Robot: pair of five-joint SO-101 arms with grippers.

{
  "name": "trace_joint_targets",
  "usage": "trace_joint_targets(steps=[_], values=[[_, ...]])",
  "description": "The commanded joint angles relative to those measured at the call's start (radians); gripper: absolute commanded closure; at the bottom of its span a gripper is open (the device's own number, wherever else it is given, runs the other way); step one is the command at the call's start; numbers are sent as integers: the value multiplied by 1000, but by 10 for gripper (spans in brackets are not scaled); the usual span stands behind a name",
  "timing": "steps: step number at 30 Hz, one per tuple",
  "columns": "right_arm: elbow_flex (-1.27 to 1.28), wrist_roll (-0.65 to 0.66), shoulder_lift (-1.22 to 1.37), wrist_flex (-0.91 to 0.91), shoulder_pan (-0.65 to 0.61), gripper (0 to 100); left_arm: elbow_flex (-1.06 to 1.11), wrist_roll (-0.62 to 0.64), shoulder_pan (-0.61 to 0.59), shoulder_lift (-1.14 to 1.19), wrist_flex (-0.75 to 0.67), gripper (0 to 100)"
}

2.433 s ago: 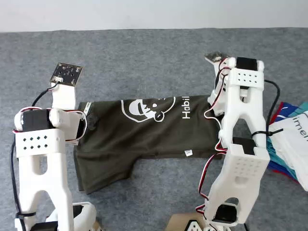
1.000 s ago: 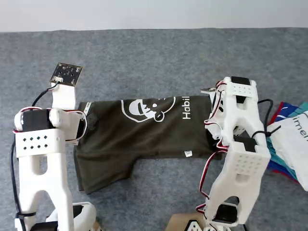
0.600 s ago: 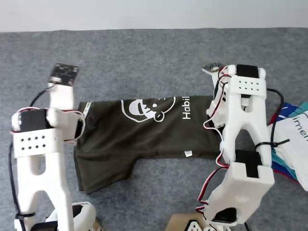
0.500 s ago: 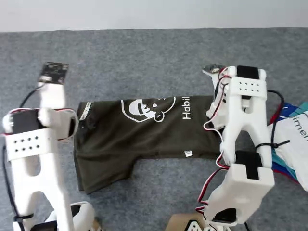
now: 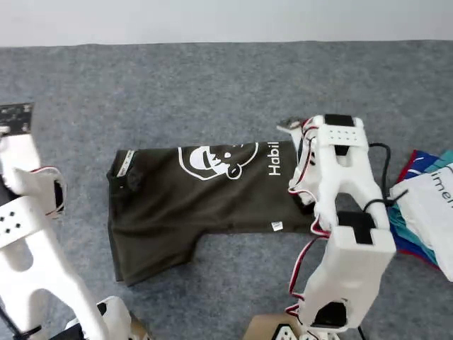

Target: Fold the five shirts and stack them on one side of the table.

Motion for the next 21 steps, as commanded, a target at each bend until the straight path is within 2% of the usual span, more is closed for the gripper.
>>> trace_joint_targets(steps=[1,6,12,21], values=[[-5,26,33,-10,48,989,-33,-12,-44,-32,11,995],[-5,29,36,44,97,989,-33,-12,-54,-32,11,995],[-12,66,21,127,101,989,-33,-12,-51,-31,11,995],[-72,68,-292,173,25,989,-51,-11,-57,-35,15,995]])
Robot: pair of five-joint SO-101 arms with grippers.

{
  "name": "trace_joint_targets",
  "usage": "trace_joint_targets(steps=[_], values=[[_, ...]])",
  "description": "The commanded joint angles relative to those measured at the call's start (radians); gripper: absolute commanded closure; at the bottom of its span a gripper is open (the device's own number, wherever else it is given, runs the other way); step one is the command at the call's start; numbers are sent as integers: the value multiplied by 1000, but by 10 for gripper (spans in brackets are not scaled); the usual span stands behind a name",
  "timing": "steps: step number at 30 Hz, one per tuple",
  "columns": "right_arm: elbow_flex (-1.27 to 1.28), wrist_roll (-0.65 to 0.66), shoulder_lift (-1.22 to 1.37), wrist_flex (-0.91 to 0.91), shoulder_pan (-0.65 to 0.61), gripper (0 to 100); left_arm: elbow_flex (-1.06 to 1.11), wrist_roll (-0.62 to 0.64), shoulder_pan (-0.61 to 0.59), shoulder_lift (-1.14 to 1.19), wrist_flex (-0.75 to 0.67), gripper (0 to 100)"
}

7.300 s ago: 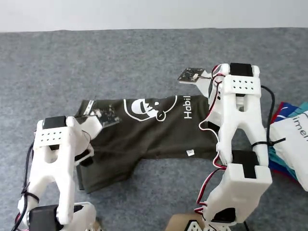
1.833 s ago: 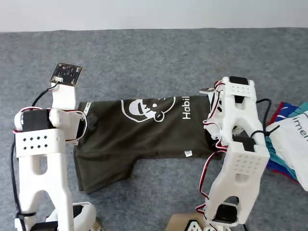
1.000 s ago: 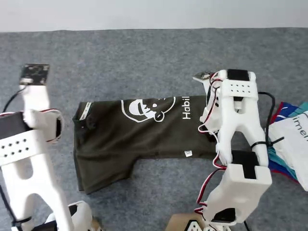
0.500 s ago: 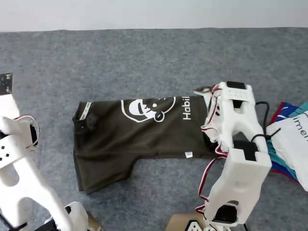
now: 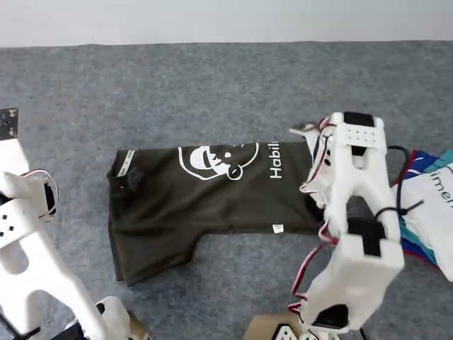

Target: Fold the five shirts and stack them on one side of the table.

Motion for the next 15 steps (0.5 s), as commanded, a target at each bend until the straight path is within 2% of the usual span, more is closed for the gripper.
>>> trace_joint_targets(steps=[1,5,10,15], values=[[-68,12,-179,12,-48,989,-70,-11,-17,-44,34,995],[-66,12,-283,13,-102,989,-143,-11,-112,-103,72,995],[-48,18,-349,2,-211,989,-148,-23,-288,-150,68,995],[81,175,-363,-48,-389,989,-81,-78,-425,-150,35,995]])
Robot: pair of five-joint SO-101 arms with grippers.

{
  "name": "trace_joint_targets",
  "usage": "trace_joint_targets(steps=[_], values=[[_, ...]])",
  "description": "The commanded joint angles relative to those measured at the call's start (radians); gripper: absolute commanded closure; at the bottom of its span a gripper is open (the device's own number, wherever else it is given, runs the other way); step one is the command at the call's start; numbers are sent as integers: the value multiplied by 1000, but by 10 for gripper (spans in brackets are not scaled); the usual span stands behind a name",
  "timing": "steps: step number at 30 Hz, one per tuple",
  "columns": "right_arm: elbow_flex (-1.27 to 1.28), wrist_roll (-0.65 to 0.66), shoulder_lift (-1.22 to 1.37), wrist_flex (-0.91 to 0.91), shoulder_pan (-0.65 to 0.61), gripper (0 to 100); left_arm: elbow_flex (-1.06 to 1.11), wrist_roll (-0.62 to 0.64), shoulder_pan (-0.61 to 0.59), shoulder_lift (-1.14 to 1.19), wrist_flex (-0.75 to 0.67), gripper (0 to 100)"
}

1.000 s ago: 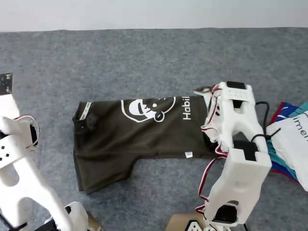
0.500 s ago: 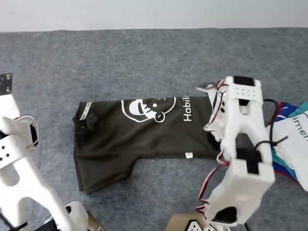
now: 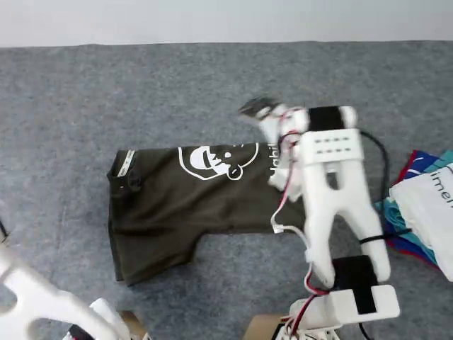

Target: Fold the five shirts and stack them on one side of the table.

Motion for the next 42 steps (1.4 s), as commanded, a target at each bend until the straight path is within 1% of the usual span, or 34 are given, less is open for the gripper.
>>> trace_joint_targets(steps=[1,5,8,10,15,19,21,24,26,29,34,38,42], values=[[64,83,-64,-54,-122,989,54,-43,-103,-26,-52,995],[158,84,-128,-179,-226,989,156,-72,-224,-26,-146,995],[270,61,-222,-298,-277,989,205,-112,-282,-28,-166,995],[379,25,-294,-377,-317,989,229,-130,-304,-28,-166,995],[644,-37,-453,-552,-435,989,275,-132,-325,-34,-180,995],[727,-72,-466,-664,-507,987,277,-132,-324,-29,-186,995],[733,-80,-443,-682,-544,965,277,-132,-319,-29,-186,995],[732,-100,-392,-702,-593,881,277,-132,-319,-28,-186,995],[729,-78,-360,-702,-625,820,277,-132,-319,-28,-186,995],[729,14,-323,-702,-679,763,277,-132,-319,-28,-186,995],[726,155,-280,-702,-748,759,277,-132,-319,-28,-186,995],[657,164,-249,-699,-786,759,277,-132,-319,-28,-189,995],[542,164,-166,-694,-794,759,305,-129,-327,-28,-233,995]])
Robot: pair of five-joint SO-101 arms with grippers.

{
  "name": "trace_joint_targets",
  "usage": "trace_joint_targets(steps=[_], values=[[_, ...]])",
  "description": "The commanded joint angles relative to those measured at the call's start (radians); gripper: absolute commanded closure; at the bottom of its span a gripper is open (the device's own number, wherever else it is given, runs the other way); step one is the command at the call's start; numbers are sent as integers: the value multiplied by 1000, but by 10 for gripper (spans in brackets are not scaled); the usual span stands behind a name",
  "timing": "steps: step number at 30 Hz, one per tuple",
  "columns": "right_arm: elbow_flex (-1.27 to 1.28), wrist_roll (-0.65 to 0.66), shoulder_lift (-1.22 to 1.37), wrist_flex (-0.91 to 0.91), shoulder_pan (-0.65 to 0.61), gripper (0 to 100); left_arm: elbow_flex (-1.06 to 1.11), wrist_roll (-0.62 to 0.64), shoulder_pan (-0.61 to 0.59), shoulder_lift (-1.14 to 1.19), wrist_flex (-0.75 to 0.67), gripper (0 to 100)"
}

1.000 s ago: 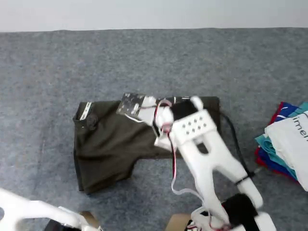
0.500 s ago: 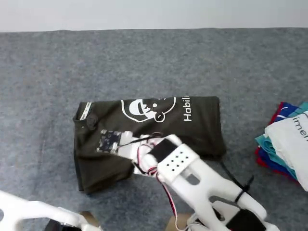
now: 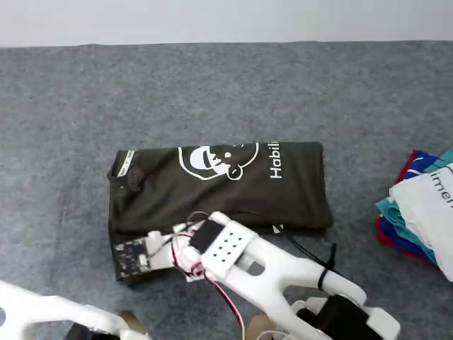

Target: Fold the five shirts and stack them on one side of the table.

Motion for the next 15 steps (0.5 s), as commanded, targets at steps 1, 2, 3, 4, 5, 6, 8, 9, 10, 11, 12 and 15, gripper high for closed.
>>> trace_joint_targets(steps=[1,2,3,4,5,6,8,9,10,11,12,15], values=[[-135,9,64,-5,-19,759,27,-3,-8,-25,-58,995],[-158,9,91,-2,-22,759,44,-3,-8,-25,-72,995],[-186,11,119,10,-24,759,58,-2,-8,-25,-80,995],[-216,9,147,25,-31,759,68,-2,-8,-25,-86,995],[-245,9,168,41,-41,759,77,-2,-8,-25,-91,995],[-270,8,185,53,-50,759,82,-2,-8,-25,-94,995],[-307,6,220,65,-68,759,88,0,-8,-25,-97,995],[-321,6,237,64,-76,759,91,0,-8,-25,-97,995],[-328,6,252,56,-84,759,93,0,-8,-25,-97,995],[-338,6,271,54,-87,759,93,0,-8,-25,-97,995],[-350,6,291,54,-99,759,93,0,-8,-25,-97,995],[-393,6,354,53,-110,759,93,0,-5,-25,-97,995]])
